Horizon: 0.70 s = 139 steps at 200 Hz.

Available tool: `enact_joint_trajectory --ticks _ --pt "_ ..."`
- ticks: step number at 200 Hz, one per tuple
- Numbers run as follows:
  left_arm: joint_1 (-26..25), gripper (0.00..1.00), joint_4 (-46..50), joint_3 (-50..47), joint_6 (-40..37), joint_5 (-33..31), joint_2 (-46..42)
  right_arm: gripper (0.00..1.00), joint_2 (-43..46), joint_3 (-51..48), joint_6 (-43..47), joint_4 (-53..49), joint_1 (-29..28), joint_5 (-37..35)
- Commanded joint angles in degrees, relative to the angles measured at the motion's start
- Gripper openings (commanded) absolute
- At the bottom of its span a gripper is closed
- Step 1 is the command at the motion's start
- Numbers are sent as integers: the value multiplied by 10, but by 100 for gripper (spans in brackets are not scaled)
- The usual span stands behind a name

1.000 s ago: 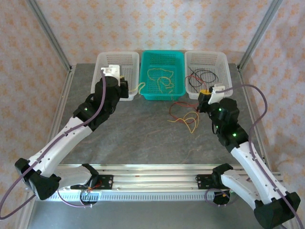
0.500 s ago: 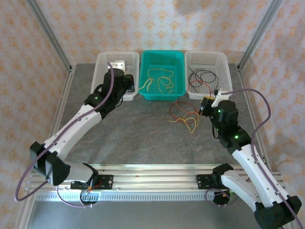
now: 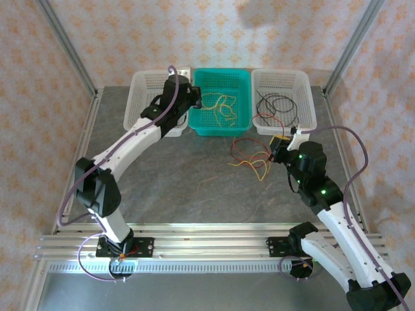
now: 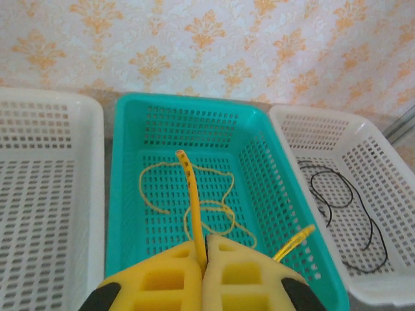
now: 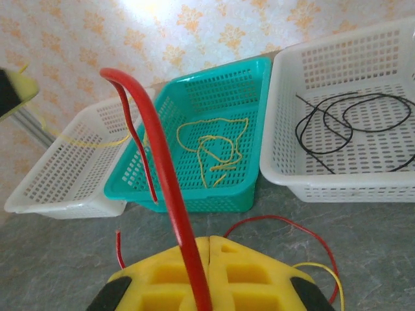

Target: Untangle the cables

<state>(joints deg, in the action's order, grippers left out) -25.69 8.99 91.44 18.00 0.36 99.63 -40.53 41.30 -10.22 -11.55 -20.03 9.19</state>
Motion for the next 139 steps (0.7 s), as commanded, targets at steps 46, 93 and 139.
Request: enact_joint_trajectory --ticks 46,93,139 --pt "27 0 30 218 -4 86 218 0 10 -4 -16 14 2 16" --pt "42 21 148 448 7 125 379 0 10 -3 -15 10 2 27" --pt "45 60 60 304 4 169 289 0 -8 -1 17 5 3 58"
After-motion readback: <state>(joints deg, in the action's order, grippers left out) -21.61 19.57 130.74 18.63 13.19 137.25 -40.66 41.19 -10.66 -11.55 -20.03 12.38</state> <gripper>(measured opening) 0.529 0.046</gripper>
